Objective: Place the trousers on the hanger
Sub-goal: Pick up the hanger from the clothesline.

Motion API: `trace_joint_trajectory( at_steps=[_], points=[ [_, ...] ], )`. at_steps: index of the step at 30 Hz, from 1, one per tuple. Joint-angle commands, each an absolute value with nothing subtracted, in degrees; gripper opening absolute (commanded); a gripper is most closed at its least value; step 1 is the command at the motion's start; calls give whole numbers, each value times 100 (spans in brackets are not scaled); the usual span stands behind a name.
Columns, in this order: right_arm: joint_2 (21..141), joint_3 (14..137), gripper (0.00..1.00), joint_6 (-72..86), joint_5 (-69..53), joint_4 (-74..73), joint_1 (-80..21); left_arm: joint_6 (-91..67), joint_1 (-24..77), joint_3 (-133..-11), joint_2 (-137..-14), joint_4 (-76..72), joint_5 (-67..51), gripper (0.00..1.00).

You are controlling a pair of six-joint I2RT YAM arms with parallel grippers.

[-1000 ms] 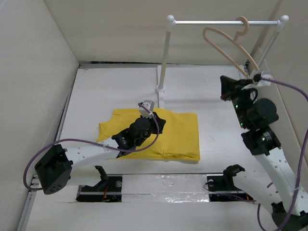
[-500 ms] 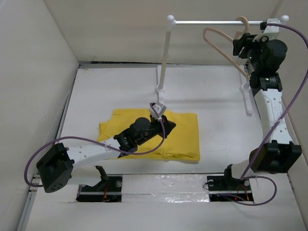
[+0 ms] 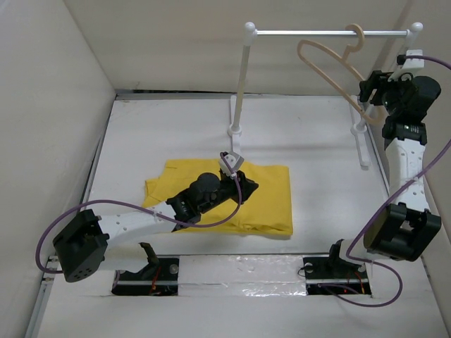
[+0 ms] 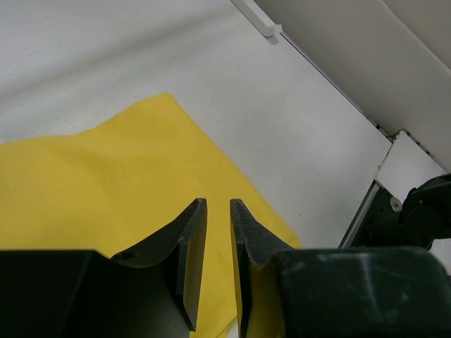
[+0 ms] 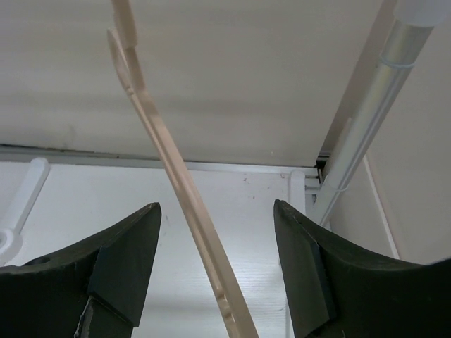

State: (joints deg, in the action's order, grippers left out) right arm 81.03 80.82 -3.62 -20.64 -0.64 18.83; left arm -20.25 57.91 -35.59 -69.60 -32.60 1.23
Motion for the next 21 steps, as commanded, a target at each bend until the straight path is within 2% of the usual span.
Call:
trace_joint_trajectory(
  at_steps=[1,6,9,11,12,16,19,21],
  points=[
    [8103,8226,70,-571,-2749,-254,1995,-1995,5801,-3665,-6961,-3437,26,18],
    [8271,8183,64,-571,-2822,-422,1995,-1995,5801,-3691,-7022,-3358,158,18],
    [8244,7998,47,-536,-2961,-247,1942,-2004,5801,-3674,-7022,-3384,158,18],
    [8244,7919,39,-388,-3163,-106,1942,-2013,5801,-3691,-7031,-3375,167,18],
    [8244,7867,30,-343,-3234,-62,1890,-2021,5801,-3700,-7049,-3366,150,18],
    [8192,7752,9,-168,-3427,351,1837,-2039,5801,-3700,-7101,-3401,97,18],
    [8069,7734,0,191,-3637,729,1837,-2057,5801,-3744,-7137,-3340,114,18],
    [7981,7761,0,403,-3752,939,1784,-2083,5801,-3753,-7137,-3348,27,18]
  ],
)
